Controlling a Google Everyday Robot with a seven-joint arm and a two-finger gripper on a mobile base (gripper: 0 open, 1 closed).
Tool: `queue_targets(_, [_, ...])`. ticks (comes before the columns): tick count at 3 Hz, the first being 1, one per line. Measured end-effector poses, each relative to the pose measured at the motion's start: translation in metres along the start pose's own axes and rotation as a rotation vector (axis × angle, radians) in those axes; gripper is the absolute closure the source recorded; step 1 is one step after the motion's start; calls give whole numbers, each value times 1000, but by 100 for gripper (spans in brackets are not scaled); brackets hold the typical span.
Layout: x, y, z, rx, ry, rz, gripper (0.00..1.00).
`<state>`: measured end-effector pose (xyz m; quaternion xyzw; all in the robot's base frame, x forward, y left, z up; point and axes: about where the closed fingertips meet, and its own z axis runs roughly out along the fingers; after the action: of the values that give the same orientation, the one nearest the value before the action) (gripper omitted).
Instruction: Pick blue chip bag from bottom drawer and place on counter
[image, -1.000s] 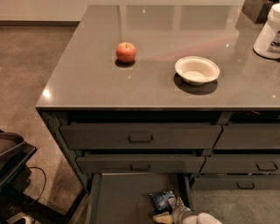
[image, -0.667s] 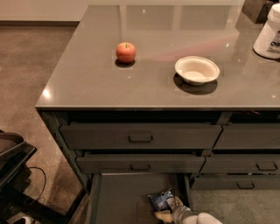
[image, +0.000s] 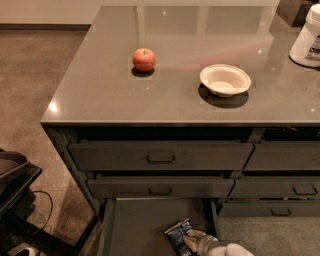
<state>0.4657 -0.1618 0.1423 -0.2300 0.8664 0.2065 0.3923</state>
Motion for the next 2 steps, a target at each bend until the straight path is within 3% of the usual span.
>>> queue_targets(1, [0, 0, 0, 0, 0, 0, 88])
queue_targets(2, [0, 0, 0, 0, 0, 0, 100])
